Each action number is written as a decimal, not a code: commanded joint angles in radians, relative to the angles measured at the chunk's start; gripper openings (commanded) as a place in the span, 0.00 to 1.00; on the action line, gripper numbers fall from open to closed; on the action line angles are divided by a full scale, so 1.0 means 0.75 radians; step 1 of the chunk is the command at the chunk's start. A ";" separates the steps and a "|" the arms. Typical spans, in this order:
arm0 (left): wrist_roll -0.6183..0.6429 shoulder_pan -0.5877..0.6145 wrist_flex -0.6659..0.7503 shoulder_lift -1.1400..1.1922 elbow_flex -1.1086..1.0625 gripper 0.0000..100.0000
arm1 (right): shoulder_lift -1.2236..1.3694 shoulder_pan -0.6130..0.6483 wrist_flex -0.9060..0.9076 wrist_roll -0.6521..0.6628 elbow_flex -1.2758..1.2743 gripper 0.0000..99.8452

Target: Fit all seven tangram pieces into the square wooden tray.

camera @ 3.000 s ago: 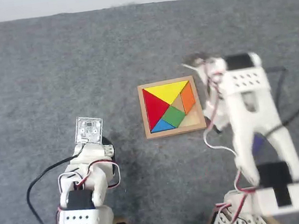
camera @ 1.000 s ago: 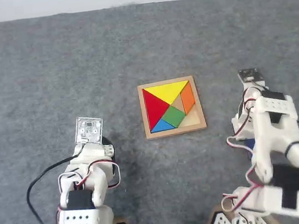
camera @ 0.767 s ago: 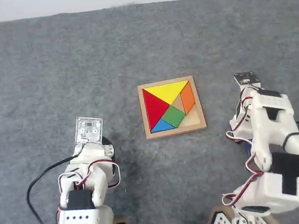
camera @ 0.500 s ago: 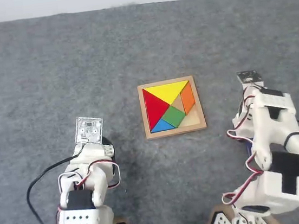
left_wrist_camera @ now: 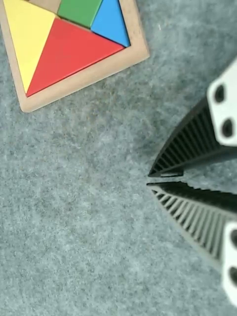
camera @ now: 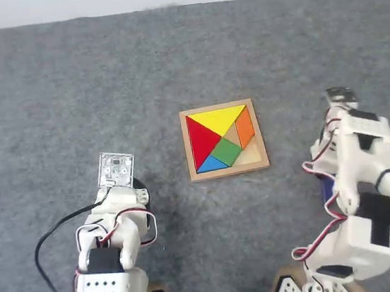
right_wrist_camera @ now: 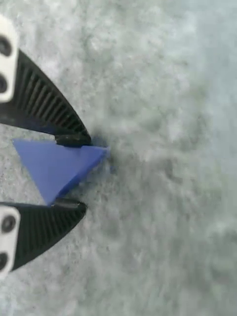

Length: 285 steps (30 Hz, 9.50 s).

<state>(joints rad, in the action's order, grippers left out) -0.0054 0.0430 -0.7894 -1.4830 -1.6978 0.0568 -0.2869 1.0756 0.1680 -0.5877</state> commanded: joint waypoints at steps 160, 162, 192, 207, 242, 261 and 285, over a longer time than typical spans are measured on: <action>0.010 0.006 -0.010 -0.016 0.011 0.02 | -0.109 0.590 0.367 -0.466 0.464 0.19; 0.010 0.006 -0.010 -0.016 0.011 0.02 | -0.005 0.684 0.367 -0.530 0.575 0.19; 0.010 0.006 -0.010 -0.016 0.011 0.02 | 0.527 0.926 0.412 -1.279 1.027 0.21; 0.010 0.006 -0.010 -0.016 0.011 0.02 | 0.525 0.830 0.459 -1.283 1.025 0.22; 0.010 0.006 -0.010 -0.016 0.011 0.02 | 0.316 0.778 0.226 -1.092 0.691 0.22; 0.010 0.006 -0.010 -0.016 0.011 0.02 | 0.073 0.770 0.199 -1.088 0.628 0.22; 0.010 0.006 -0.010 -0.016 0.011 0.02 | -0.850 0.557 -0.214 -0.501 -0.248 0.01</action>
<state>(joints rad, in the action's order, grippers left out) -0.0054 0.0430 -0.7894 -1.4830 -1.6978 -0.3851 0.1811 1.0203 -0.2892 -0.5938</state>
